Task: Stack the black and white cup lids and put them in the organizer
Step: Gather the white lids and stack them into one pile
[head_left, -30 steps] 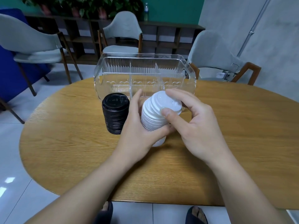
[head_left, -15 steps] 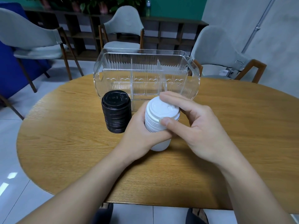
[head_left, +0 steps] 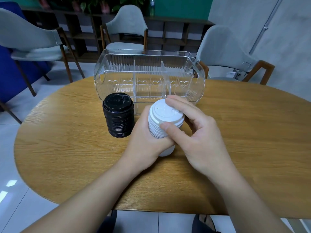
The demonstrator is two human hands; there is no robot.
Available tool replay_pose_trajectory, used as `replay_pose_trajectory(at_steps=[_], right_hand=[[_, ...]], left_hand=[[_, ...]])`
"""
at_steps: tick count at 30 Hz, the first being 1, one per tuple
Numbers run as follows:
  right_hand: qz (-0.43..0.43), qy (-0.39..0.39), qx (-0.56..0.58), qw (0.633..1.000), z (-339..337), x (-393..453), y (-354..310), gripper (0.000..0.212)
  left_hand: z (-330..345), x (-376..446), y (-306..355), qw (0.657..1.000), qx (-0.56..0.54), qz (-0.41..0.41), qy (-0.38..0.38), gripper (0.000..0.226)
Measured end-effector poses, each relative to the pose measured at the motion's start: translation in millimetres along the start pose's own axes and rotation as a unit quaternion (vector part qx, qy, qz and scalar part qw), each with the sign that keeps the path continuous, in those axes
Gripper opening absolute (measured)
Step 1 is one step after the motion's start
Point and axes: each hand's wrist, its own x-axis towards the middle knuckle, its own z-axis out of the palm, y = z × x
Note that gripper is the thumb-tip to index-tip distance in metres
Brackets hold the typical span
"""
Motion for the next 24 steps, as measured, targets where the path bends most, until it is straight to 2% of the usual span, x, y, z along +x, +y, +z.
replay_pose_trajectory(at_steps=[4,9,14,19,24], right_hand=[[0.006,0.005,0.015,1.000,5,-3,3,0.052],[0.021,0.009,0.012,1.000,15,-5,3,0.065],[0.008,0.020,0.003,1.000,23,-8,7,0.060],[0.010,-0.005,-0.017,1.000,14,-9,2,0.057],[0.022,-0.033,-0.047,0.998,6,-9,-9,0.057]], left_hand=[[0,0,-1,1.000,0.000,0.008,-0.002,0.080],[1,-1,-1,1.000,0.000,0.015,-0.002,0.080],[-2,-6,-5,0.999,0.029,0.021,0.011,0.084],[-3,-12,-2,0.996,0.090,0.008,0.000,0.081],[-15,-28,6,0.983,0.179,-0.013,-0.037,0.090]])
